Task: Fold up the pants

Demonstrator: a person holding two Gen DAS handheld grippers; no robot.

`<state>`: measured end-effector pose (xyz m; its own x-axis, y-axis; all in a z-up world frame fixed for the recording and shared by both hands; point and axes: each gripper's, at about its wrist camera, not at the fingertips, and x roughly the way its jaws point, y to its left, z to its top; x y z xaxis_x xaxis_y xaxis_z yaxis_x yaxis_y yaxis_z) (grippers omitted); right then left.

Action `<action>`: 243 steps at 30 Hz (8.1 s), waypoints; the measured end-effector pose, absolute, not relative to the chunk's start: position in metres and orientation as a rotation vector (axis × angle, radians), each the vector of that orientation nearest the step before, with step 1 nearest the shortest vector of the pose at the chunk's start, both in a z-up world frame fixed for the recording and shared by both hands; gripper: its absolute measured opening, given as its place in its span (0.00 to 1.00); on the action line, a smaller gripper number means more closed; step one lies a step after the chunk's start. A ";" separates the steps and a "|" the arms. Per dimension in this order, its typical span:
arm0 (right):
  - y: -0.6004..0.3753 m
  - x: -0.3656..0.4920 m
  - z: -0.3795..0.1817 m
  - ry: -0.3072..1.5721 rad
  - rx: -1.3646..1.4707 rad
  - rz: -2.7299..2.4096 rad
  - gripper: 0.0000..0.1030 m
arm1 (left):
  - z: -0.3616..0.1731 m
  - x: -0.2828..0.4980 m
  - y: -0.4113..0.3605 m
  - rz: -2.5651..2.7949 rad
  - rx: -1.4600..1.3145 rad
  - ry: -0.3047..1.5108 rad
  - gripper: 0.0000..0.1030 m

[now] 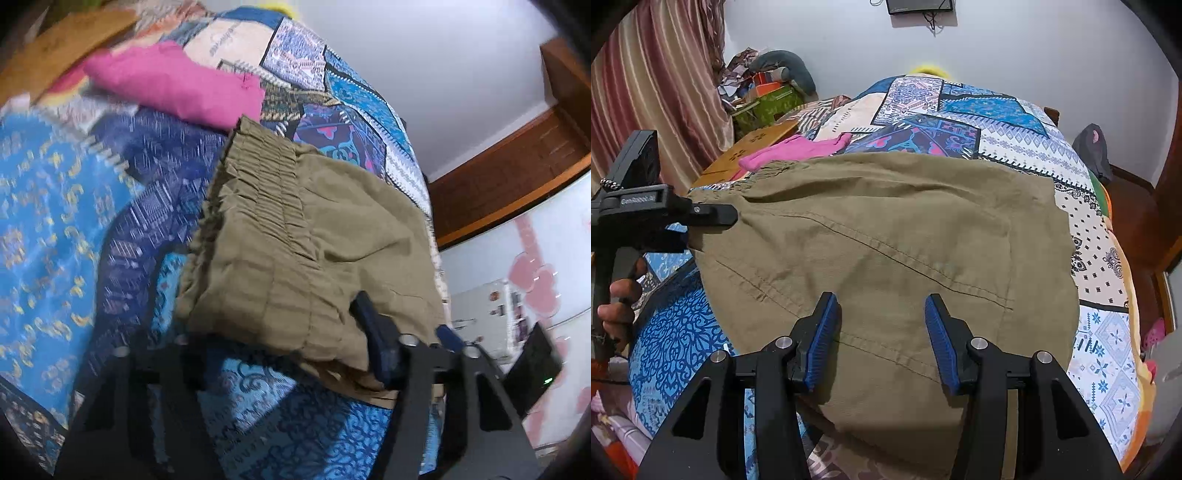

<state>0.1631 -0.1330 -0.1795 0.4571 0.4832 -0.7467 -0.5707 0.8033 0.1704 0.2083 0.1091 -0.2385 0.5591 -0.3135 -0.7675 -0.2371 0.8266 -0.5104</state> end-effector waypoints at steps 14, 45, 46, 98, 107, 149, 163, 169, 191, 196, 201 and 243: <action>-0.100 0.182 -0.147 0.872 -0.146 0.685 0.46 | -0.180 0.175 0.069 0.068 -0.090 0.774 0.29; -0.143 0.141 -0.154 0.911 -0.196 0.639 0.46 | -0.109 0.128 0.037 0.077 0.173 0.583 0.26; -0.150 0.140 -0.159 0.923 -0.187 0.622 0.46 | -0.108 0.130 0.032 0.066 0.176 0.582 0.26; -0.190 0.125 -0.121 0.768 0.000 0.588 0.60 | -0.160 0.171 -0.020 -0.163 0.064 0.869 0.70; -0.151 0.143 -0.154 0.834 -0.066 0.593 0.61 | -0.206 0.156 -0.013 -0.126 0.054 0.917 0.71; -0.159 0.245 -0.185 0.920 -0.296 0.631 0.64 | -0.236 0.220 0.054 -0.040 -0.143 1.028 0.72; -0.145 0.269 -0.173 0.929 -0.251 0.596 0.63 | -0.200 0.209 0.073 0.028 -0.046 0.913 0.66; -0.154 0.220 -0.140 0.870 -0.192 0.610 0.64 | -0.189 0.237 0.105 0.002 -0.023 0.886 0.66; -0.150 0.195 -0.187 0.973 -0.180 0.637 0.66 | -0.240 0.229 0.096 -0.081 -0.107 1.079 0.41; -0.161 0.224 -0.196 0.969 -0.195 0.574 0.65 | -0.237 0.210 0.086 -0.044 -0.152 1.066 0.40; -0.169 0.230 -0.190 0.965 -0.134 0.575 0.65 | -0.224 0.203 0.086 -0.032 -0.143 1.032 0.40; -0.163 0.282 -0.205 1.075 0.042 0.492 0.60 | -0.258 0.282 0.152 -0.089 -0.207 1.064 0.66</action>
